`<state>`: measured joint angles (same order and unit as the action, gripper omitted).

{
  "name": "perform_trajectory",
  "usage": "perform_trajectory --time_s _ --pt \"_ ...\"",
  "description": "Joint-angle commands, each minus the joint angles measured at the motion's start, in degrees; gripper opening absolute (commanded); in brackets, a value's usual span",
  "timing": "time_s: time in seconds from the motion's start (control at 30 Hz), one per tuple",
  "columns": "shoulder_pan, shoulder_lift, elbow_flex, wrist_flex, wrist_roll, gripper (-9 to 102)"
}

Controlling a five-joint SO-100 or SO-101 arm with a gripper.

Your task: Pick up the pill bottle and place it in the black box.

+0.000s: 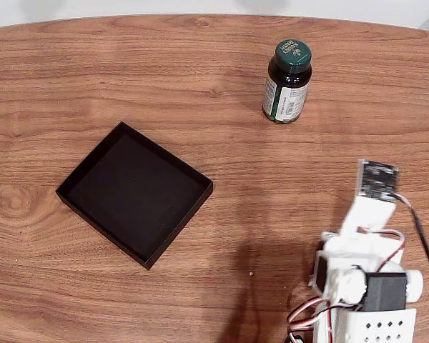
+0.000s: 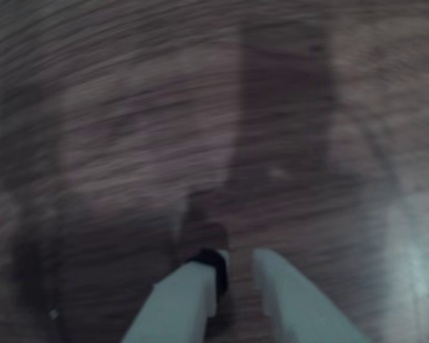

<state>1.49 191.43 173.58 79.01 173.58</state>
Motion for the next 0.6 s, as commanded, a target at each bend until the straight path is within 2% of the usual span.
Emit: perform_trajectory --time_s 0.0,0.03,0.1,0.2,0.33,0.5,0.57 --pt "-5.1 -0.1 0.0 7.6 -1.8 0" --pt "-3.5 -0.1 0.0 7.7 -1.7 2" --pt "-0.5 -0.1 0.0 7.7 3.3 19" --pt "0.6 -0.1 0.0 7.6 20.0 20" --pt "0.5 -0.2 -0.1 2.1 16.5 21" --pt "1.6 -0.5 -0.1 -9.8 16.4 24" --pt "1.1 -2.2 -0.1 -17.0 14.7 25"
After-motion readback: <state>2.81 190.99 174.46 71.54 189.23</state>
